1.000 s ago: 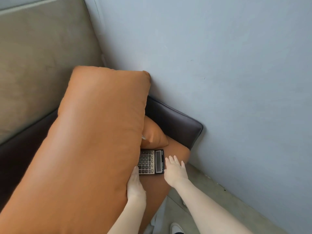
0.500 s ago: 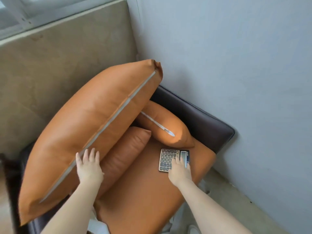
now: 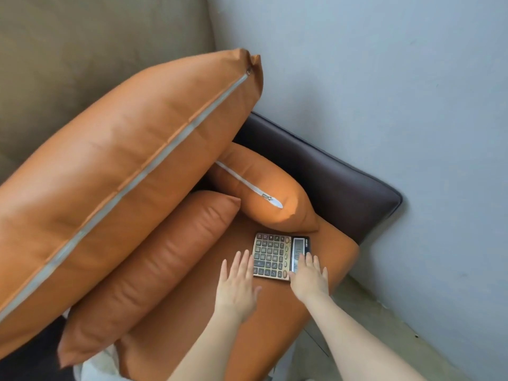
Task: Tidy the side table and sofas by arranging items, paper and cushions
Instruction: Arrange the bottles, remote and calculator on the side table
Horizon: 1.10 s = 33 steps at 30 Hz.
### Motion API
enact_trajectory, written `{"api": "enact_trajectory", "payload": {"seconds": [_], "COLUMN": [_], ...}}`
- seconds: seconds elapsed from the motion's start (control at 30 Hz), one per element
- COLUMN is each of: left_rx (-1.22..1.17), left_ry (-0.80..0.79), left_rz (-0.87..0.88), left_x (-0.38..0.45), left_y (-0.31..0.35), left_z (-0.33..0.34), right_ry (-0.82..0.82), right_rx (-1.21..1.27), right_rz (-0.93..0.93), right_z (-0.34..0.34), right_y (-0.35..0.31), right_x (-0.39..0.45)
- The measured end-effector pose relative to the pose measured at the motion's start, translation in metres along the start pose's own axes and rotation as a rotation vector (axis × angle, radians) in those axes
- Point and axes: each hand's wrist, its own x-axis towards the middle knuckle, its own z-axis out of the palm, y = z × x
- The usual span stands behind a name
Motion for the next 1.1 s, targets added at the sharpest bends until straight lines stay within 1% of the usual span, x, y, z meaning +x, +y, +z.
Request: {"api": "enact_trajectory", "payload": {"seconds": [0.17, 0.23, 0.3, 0.33, 0.4, 0.47, 0.57, 0.63, 0.73, 0.77, 0.83, 0.93, 1.03, 1.1], "left_rx": [-0.012, -0.027, -0.034, -0.038, -0.052, -0.070, -0.109, -0.151, -0.246, -0.276, -0.362, -0.608, -0.910, -1.071], "left_ry": [-0.018, -0.018, -0.023, -0.028, -0.037, -0.046, -0.064, -0.055, -0.022, -0.008, 0.021, 0.076, 0.173, 0.209], "left_rz": [0.007, 0.010, 0.004, -0.002, -0.018, -0.037, -0.069, -0.110, -0.177, -0.199, -0.247, -0.342, -0.448, -0.487], "left_x": [0.025, 0.032, 0.034, 0.034, 0.032, 0.026, 0.009, -0.005, -0.026, -0.034, -0.051, -0.074, -0.102, -0.123], "left_y": [0.006, 0.005, 0.004, 0.003, 0.000, -0.004, -0.009, -0.012, -0.020, -0.023, -0.030, -0.041, -0.058, -0.075], "left_z": [0.034, 0.041, 0.047, 0.049, 0.051, 0.047, 0.032, 0.014, -0.024, -0.039, -0.072, -0.120, -0.165, -0.192], "right_ry": [0.005, 0.032, 0.086, 0.126, 0.184, 0.156, 0.114, 0.132, 0.181, 0.181, 0.128, 0.014, -0.050, -0.082], "right_rx": [0.110, 0.218, 0.416, 0.514, 0.625, 0.693, 0.789, 0.768, 0.648, 0.622, 0.604, 0.618, 0.613, 0.585], "right_rz": [0.051, 0.076, 0.159, 0.231, 0.369, 0.443, 0.465, 0.434, 0.341, 0.293, 0.185, -0.026, -0.225, -0.341], "right_z": [0.035, 0.043, 0.051, 0.053, 0.052, 0.048, 0.041, 0.026, -0.014, -0.030, -0.063, -0.111, -0.156, -0.182], "right_y": [0.013, 0.012, 0.008, 0.006, 0.008, 0.011, 0.010, 0.003, -0.005, -0.008, -0.020, -0.053, -0.104, -0.141], "right_x": [0.029, 0.040, 0.050, 0.055, 0.063, 0.064, 0.051, 0.034, 0.004, -0.007, -0.027, -0.056, -0.087, -0.113]}}
